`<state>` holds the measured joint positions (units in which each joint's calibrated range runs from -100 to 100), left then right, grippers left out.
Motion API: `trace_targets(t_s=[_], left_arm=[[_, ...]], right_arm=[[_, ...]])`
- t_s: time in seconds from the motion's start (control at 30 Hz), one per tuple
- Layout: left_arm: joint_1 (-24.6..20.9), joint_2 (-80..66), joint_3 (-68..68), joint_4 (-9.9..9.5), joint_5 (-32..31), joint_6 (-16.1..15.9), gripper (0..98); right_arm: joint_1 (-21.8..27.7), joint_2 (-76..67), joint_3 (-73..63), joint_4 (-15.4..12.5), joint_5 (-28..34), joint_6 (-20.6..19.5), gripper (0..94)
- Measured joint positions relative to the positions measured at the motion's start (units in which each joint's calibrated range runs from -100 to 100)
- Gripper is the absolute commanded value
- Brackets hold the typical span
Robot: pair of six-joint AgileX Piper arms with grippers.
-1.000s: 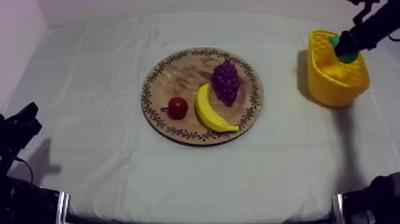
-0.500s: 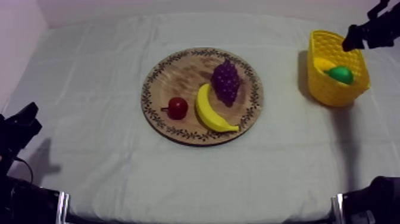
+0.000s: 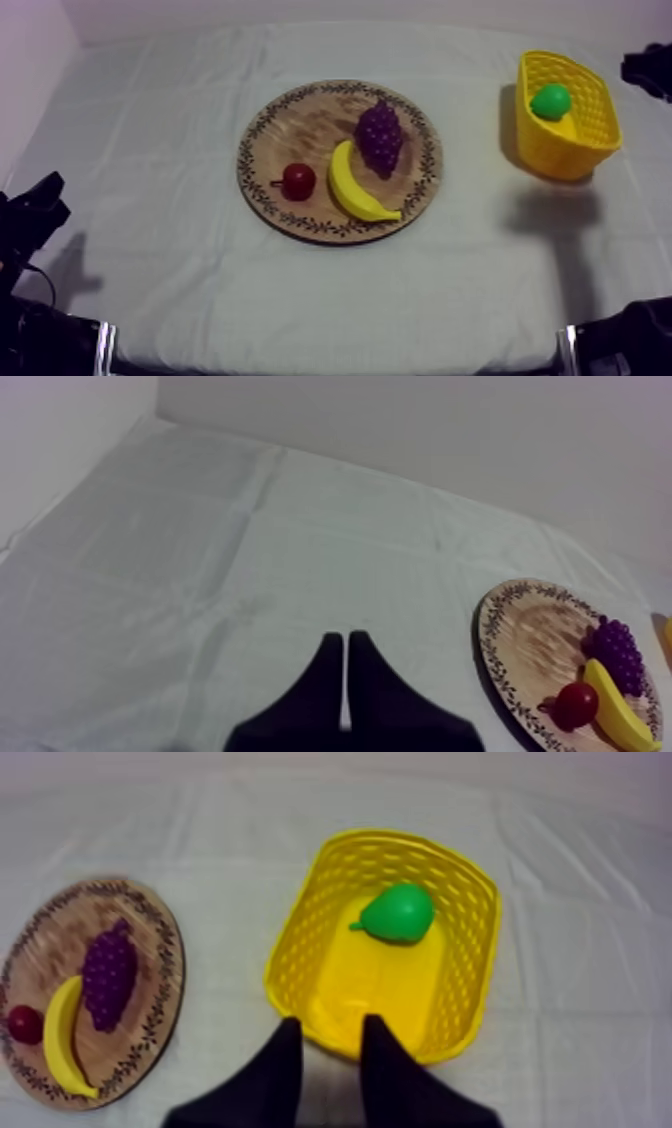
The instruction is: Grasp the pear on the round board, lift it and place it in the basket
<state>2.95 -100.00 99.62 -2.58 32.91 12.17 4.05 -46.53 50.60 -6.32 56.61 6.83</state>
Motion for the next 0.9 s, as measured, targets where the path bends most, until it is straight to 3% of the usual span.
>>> trace_targets(t_s=[0.23,0.5,0.9], left_arm=[[0.0,0.0,0.0,0.0,0.0,0.0,0.1],[0.0,0.0,0.0,0.0,0.0,0.0,0.1],[0.0,0.0,0.0,0.0,0.0,0.0,0.1]], right_arm=[[-0.3,-19.3,17.5,3.4,-9.1,-3.0,0.8],[-2.3,-36.8,36.3,5.8,-17.8,-3.9,0.4],[-2.6,-48.9,48.4,5.5,-16.1,-6.0,0.5]])
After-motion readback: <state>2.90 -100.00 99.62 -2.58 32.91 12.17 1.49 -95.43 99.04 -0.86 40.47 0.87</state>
